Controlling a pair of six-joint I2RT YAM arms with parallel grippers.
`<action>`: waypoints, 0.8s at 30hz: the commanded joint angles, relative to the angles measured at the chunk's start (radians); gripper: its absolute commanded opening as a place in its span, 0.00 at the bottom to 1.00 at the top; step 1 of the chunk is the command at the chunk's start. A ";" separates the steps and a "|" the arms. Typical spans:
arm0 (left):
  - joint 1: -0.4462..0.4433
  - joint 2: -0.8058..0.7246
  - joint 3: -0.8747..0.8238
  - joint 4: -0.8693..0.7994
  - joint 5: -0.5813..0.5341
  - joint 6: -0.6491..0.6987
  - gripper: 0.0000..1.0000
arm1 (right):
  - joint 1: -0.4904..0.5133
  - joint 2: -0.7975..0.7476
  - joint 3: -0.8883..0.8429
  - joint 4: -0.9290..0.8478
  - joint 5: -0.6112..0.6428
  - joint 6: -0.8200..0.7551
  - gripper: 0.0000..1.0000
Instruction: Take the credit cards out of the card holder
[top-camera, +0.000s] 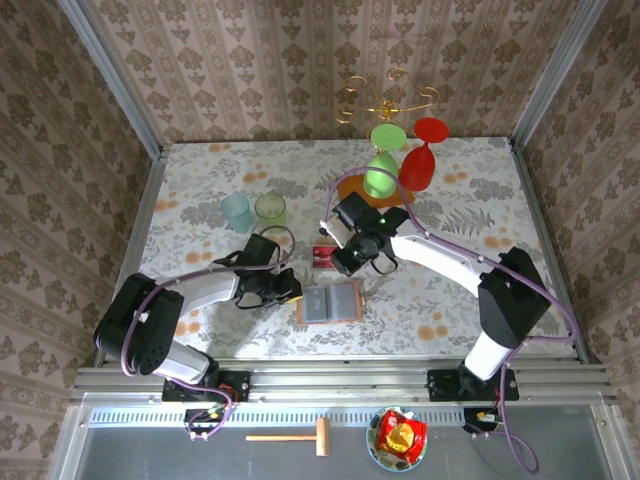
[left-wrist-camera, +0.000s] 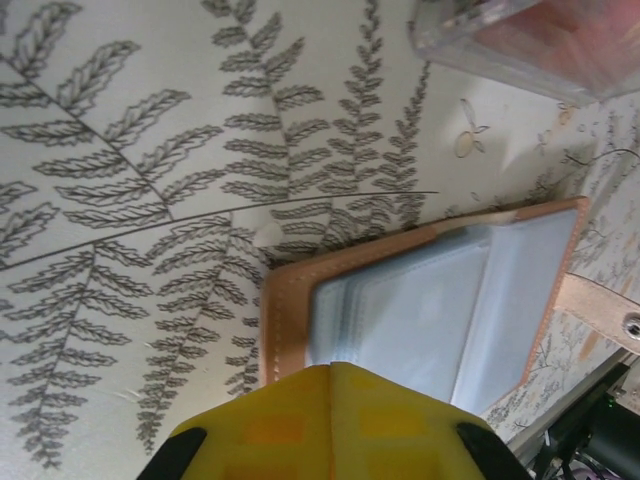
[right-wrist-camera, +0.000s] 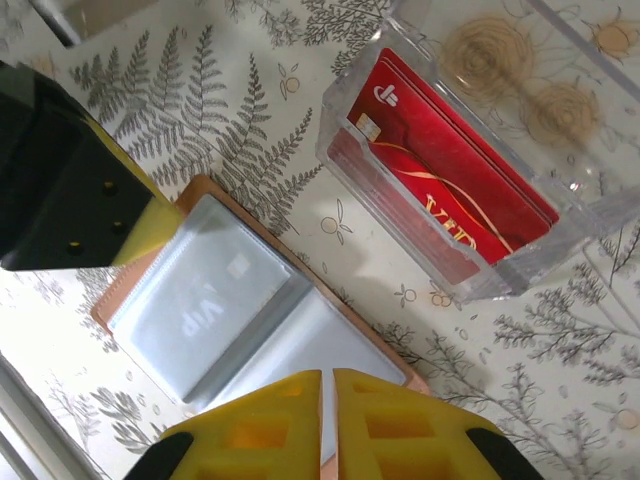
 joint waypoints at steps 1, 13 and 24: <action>-0.007 0.020 -0.003 -0.004 0.009 -0.003 0.06 | 0.006 -0.084 -0.072 0.158 -0.026 0.219 0.10; 0.020 0.057 0.029 -0.082 -0.032 0.046 0.06 | 0.066 -0.069 -0.243 0.303 -0.123 0.683 0.06; 0.027 0.047 0.026 -0.087 -0.043 0.057 0.06 | 0.117 0.054 -0.277 0.434 -0.170 0.901 0.16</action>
